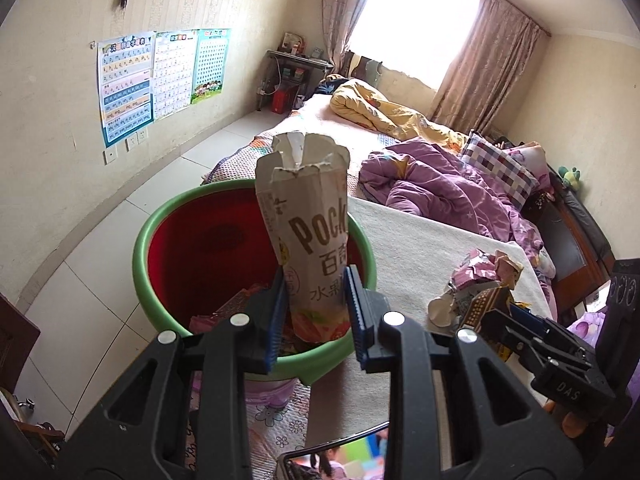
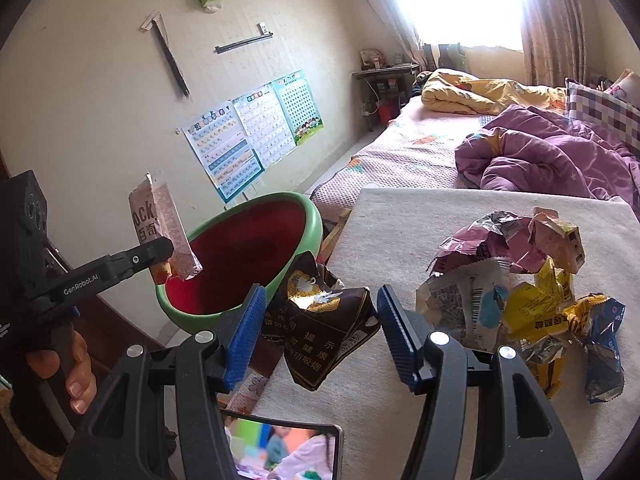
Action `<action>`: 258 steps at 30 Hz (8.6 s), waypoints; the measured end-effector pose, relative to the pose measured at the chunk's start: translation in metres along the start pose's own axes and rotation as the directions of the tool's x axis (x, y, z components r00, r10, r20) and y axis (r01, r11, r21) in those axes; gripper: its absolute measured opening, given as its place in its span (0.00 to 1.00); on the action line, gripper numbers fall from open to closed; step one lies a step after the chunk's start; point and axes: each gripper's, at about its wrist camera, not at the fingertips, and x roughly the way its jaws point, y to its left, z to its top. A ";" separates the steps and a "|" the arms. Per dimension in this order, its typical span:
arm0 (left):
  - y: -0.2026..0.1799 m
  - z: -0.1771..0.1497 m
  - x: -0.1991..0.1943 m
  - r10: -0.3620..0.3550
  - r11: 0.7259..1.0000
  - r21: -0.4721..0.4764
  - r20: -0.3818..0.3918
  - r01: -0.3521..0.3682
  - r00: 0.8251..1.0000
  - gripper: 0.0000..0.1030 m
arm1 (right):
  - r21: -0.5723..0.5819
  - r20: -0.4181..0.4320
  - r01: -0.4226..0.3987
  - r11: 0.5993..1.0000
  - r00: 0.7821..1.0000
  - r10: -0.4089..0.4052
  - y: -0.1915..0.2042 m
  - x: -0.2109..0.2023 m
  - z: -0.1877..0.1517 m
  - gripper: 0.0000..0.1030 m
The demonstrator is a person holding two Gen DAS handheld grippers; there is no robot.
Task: Collect trash
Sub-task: 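Carry the Pocky box with the left gripper while the right carries the brown wrapper to the red bucket, then open the left gripper over the bucket while the right releases the brown wrapper into it, then move both open grippers back over the wrapper pile on the mat, then grasp the yellow-silver wrapper with the left gripper while the right grasps the blue Oreo bag, then carry the yellow wrapper with the left gripper while the right carries the Oreo bag to the bucket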
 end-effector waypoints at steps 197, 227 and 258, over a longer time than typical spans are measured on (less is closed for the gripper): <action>-0.224 -0.082 0.065 -0.151 0.976 0.128 -0.197 0.178 0.969 0.22 | 0.149 -0.013 0.006 0.989 1.000 -0.004 -0.195 -0.087 -0.002 0.14; -0.162 -0.057 0.044 -0.143 0.982 0.103 -0.150 0.159 0.978 0.22 | 0.140 -0.013 0.013 0.990 1.000 -0.011 -0.144 -0.069 -0.003 0.15; -0.032 -0.009 0.031 -0.032 0.998 0.053 -0.067 0.035 0.997 0.22 | 0.121 -0.017 -0.018 0.993 1.000 0.020 -0.059 -0.018 0.004 0.15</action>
